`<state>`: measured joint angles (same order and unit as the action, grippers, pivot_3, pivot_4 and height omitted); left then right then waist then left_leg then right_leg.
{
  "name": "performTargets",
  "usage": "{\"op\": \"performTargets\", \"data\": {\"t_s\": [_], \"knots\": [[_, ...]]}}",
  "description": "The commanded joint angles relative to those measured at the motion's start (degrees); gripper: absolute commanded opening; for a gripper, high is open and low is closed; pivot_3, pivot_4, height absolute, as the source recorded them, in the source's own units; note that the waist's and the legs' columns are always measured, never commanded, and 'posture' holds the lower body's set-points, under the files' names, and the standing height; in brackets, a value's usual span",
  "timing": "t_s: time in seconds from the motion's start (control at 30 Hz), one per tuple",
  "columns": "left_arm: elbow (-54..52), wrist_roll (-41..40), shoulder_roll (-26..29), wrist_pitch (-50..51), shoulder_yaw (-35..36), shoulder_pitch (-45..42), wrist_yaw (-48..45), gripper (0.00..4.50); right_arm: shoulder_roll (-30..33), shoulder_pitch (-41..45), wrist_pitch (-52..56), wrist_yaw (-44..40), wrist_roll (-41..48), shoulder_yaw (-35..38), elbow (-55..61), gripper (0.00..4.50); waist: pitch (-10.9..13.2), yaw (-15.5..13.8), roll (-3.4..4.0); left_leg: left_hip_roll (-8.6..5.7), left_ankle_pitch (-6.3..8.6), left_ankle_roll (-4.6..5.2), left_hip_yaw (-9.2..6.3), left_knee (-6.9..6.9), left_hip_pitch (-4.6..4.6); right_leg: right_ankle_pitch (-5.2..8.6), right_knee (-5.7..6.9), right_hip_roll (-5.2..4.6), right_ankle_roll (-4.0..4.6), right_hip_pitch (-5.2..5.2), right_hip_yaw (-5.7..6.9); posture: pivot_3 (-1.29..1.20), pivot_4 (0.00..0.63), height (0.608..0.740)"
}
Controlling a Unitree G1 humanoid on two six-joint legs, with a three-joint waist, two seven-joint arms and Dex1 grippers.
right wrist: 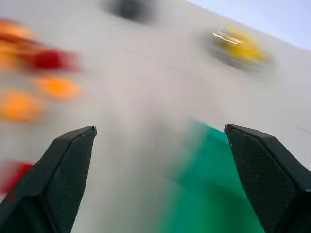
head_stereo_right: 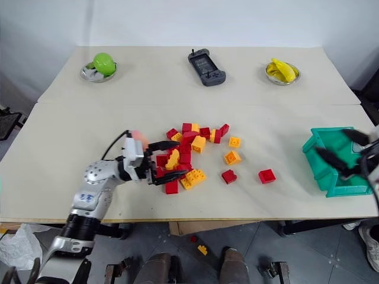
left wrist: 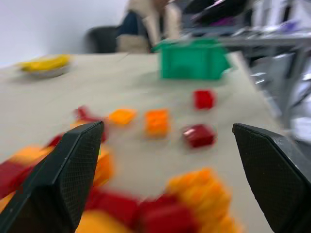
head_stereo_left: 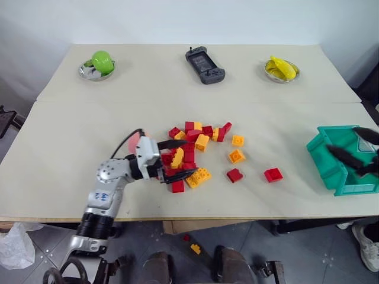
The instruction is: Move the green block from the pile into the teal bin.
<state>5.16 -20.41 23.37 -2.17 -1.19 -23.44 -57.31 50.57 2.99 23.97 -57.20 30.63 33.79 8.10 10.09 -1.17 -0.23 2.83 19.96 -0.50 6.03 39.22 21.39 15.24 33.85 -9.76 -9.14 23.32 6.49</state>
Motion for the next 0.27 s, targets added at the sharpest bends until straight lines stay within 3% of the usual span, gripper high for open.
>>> {"op": "performTargets", "data": {"t_s": [0.03,0.17,0.27], "knots": [[-4.5,0.3,4.1,-0.6,5.0,4.1,2.4,4.50,-3.2,-0.7,-1.3,-3.2,3.7,-6.1,7.1,4.43,0.0,0.0,-0.01,0.00,0.00,0.00,0.00,0.00,0.00,0.00,0.00,0.00,0.00,0.00,0.00,0.00,0.150,0.740],[-7.4,2.3,7.8,-1.5,10.7,12.9,7.6,4.50,-9.3,-1.3,-5.9,-3.6,0.4,-17.4,9.6,4.43,0.0,0.1,-0.02,0.01,0.01,-0.01,-0.02,-0.01,-0.03,0.00,0.01,0.00,0.00,-0.01,0.00,0.00,0.150,0.740],[-9.8,3.3,8.5,-2.5,13.3,18.0,10.2,4.50,-11.5,-2.3,-11.3,-4.5,-2.6,-20.6,7.2,4.43,0.0,-0.1,-0.01,0.01,0.01,-0.01,0.00,0.00,-0.01,0.00,0.01,0.00,0.00,-0.01,0.01,0.00,0.150,0.740]]}}
